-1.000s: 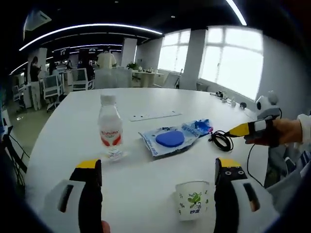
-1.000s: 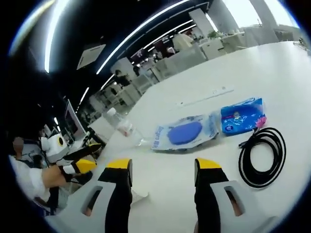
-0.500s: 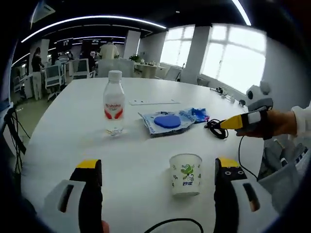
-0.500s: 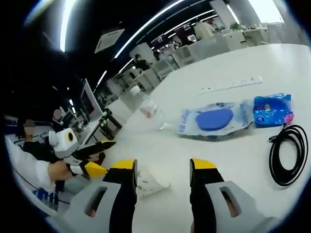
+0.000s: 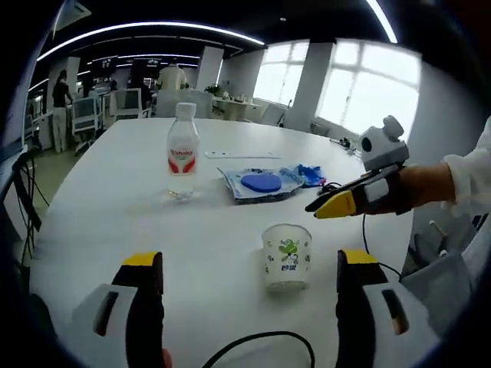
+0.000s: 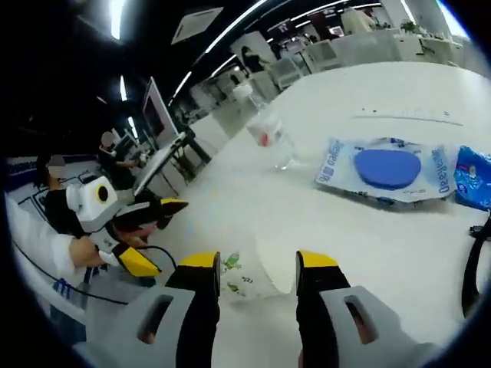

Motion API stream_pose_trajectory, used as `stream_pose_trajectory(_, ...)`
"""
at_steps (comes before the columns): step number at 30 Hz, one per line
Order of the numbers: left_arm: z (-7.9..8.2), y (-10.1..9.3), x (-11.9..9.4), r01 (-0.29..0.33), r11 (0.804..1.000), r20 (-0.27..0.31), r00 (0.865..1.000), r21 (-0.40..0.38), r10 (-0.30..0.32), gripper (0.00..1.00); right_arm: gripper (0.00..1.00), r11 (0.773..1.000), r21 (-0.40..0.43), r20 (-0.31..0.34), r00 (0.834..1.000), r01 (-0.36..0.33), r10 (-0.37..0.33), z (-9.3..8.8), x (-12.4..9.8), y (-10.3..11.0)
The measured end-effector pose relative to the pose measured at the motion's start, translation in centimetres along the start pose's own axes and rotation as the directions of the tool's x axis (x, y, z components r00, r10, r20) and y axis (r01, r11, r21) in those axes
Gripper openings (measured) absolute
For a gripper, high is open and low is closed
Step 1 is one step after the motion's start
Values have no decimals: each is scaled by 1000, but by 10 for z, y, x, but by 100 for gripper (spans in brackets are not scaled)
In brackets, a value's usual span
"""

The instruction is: Arrange the tabletop items into an orderly group along one side of the table until the central work area is clear of visible clutter.

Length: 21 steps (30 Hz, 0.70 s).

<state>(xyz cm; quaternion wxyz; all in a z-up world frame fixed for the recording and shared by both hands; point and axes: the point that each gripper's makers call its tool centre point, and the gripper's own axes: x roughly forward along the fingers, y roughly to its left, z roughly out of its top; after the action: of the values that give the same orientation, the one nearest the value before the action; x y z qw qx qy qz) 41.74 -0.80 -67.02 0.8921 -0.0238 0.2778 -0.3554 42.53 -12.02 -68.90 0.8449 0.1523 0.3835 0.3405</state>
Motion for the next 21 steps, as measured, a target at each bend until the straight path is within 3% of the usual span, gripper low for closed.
stream_pose_trajectory(4, -7, 5, -6, -6, 1000, -4, 1000, -21, 6, 95, 34, 999, -16, -46, 998, -35, 35, -8, 10, 6)
stream_pose_trajectory(9, -12, 9, -13, -17, 999, -1, 1000, -44, 17, 94, 25, 997, -17, -65, 995, -78, 76, -13, 15, 13)
stream_pose_trajectory(11, -14, 11, -15, -22, 998, -1, 1000, -56, 22, 93, 19, 995, -40, -80, 993, -90, 87, -17, 16, 16)
stream_pose_trajectory(14, -17, 14, -17, -32, 996, 5, 999, -77, 33, 92, 0, 989, -67, -79, 988, -135, 130, -20, 16, 25)
stream_pose_trajectory(17, -20, 18, -20, -42, 993, 17, 999, -114, 45, 92, 0, 975, -12, -93, 972, -220, 218, -24, 14, 42)
stream_pose_trajectory(21, -23, 21, -23, -46, 988, 26, 998, -149, 50, 92, 0, 968, -23, -102, 964, -250, 247, -25, 13, 49)
